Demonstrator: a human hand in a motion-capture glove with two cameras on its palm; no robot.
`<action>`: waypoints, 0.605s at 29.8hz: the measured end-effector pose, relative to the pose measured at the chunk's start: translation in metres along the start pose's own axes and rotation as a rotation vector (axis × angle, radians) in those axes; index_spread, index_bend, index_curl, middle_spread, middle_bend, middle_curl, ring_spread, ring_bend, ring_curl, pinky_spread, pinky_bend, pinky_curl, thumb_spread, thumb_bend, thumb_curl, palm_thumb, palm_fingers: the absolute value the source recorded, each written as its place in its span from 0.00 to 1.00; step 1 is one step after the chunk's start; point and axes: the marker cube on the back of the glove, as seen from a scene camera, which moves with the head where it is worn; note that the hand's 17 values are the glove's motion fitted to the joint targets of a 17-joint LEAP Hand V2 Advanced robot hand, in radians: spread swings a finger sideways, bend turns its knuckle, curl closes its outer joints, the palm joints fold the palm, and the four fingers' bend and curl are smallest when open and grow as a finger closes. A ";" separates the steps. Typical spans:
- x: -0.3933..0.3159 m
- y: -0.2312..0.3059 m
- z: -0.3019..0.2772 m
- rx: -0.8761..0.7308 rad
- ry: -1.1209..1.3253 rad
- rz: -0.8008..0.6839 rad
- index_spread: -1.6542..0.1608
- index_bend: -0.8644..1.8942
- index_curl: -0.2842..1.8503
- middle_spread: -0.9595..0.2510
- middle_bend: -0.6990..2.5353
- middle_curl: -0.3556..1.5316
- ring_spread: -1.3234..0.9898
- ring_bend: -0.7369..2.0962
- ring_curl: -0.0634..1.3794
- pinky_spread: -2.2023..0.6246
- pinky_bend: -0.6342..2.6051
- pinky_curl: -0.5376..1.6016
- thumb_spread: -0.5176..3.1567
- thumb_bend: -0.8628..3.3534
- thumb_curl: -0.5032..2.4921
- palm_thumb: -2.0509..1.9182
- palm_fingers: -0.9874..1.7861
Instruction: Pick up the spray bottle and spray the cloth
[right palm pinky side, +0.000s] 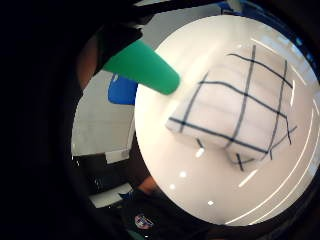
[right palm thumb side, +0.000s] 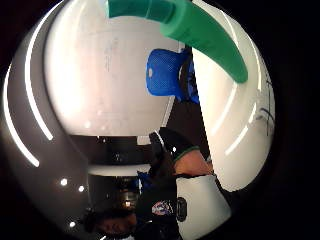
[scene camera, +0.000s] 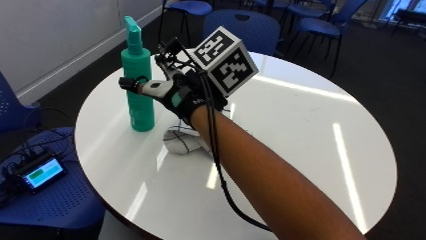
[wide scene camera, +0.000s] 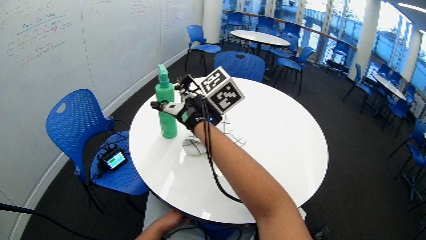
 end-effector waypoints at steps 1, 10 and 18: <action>-0.001 0.005 0.002 -0.017 0.003 -0.010 0.74 0.36 0.28 0.82 0.27 0.35 0.58 0.36 0.28 0.86 0.33 0.42 0.39 0.19 0.31 0.67 0.44; -0.011 0.050 0.016 -0.113 0.198 -0.144 0.73 0.38 0.28 0.84 0.27 0.34 0.59 0.36 0.27 0.86 0.33 0.42 0.40 0.20 0.30 0.66 0.44; -0.010 0.098 0.026 -0.152 0.386 -0.271 0.71 0.38 0.28 0.84 0.27 0.34 0.59 0.35 0.26 0.86 0.31 0.41 0.40 0.20 0.29 0.66 0.45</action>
